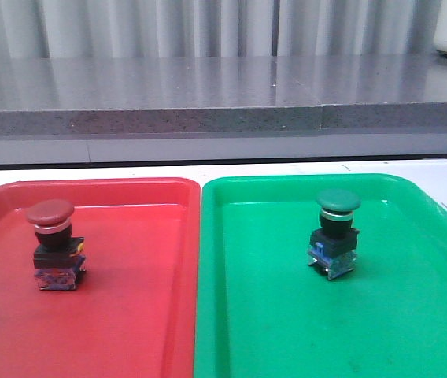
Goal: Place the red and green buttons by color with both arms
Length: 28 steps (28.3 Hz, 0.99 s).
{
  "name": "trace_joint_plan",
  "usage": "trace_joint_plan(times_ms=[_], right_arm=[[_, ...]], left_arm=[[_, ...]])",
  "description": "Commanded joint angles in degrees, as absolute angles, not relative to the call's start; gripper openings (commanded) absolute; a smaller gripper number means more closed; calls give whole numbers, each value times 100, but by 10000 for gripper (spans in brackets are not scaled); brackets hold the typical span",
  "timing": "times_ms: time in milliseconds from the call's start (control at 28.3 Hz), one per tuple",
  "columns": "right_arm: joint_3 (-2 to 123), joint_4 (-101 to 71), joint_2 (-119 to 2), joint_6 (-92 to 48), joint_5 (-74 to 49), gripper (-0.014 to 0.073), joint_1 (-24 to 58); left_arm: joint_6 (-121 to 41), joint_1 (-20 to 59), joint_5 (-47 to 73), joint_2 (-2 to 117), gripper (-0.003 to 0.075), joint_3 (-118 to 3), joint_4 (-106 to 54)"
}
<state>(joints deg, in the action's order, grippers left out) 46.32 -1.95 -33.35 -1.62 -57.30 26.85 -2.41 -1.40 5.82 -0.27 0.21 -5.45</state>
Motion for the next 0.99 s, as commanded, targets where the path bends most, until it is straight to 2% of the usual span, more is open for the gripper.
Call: trace_joint_plan(times_ms=[0, 954], right_arm=[[4760, -159, -3350, -157, -5386, -70, 2680], [4760, -159, -3350, -157, -5386, -70, 2680]], left_arm=[[-62, -137, -100, -136, -20, 154, -618], [-62, -46, -115, -136, -20, 166, -363]])
